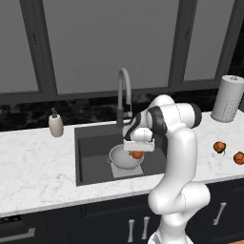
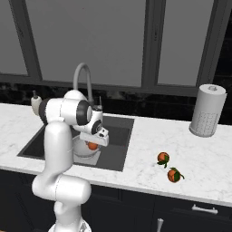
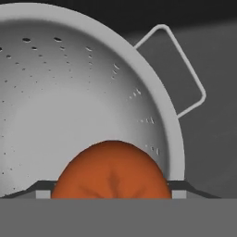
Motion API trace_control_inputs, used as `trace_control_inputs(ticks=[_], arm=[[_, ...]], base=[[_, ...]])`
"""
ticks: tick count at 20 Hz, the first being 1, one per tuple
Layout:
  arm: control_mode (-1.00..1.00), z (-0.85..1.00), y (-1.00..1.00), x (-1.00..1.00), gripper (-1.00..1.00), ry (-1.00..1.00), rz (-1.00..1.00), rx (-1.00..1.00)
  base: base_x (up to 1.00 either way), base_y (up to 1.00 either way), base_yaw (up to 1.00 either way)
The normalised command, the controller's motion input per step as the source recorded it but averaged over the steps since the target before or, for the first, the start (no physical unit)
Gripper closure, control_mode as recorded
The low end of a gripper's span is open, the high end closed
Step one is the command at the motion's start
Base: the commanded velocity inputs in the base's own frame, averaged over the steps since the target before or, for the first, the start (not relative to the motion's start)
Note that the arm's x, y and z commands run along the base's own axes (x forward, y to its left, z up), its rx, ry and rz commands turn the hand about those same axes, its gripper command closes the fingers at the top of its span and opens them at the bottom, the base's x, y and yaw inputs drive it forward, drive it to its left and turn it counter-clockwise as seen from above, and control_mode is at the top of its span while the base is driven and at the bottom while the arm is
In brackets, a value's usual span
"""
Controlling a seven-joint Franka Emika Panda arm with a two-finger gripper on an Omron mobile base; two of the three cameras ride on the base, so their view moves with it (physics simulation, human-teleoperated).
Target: Put the colander in the sink, put the orange, orange, orange in the colander, and turn on the sink faucet and pour water over the colander.
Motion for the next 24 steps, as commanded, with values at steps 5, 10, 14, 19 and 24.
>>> trace_control_inputs(ticks=[5,10,14,19,24], arm=[[-1.0,0.0,0.0,0.0,-1.0,0.0,0.0,0.0],[-1.0,0.1,0.0,0.0,-1.0,-0.01,0.0,0.0],[-1.0,0.27,0.0,0.0,-1.0,0.0,0.0,0.0],[-1.0,0.43,0.0,0.0,-1.0,-0.03,0.0,0.0],[-1.0,0.31,-0.36,-0.21,-1.0,-0.02,0.0,0.0]], base=[[0.0,0.0,0.0],[0.0,0.0,0.0],[0.0,0.0,0.0],[0.0,0.0,0.0],[0.0,0.0,0.0]])
